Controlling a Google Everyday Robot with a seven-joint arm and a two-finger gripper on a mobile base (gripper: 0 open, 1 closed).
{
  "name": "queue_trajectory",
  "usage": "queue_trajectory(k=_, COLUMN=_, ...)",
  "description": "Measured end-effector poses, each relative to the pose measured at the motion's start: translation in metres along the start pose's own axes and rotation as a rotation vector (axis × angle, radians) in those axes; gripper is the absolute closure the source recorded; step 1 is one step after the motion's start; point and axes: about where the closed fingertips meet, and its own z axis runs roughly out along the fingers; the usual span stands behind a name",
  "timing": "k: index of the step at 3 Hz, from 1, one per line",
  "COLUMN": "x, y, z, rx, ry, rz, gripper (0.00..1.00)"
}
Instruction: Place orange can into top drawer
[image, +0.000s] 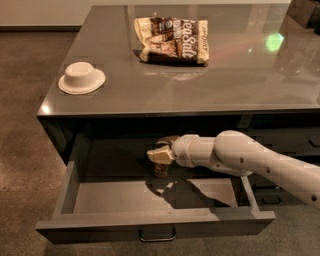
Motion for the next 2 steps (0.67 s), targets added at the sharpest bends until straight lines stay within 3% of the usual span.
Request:
queue_trajectory(k=1, x=0.0018, y=0.0043, z=-0.0018, rx=0.008, ry=-0.011, rz=0.004, gripper=0.58)
queue_trajectory(k=2, x=-0.0033, y=0.0017, z=-0.0064, rx=0.066, ry=-0.052, rz=0.003, gripper=0.35)
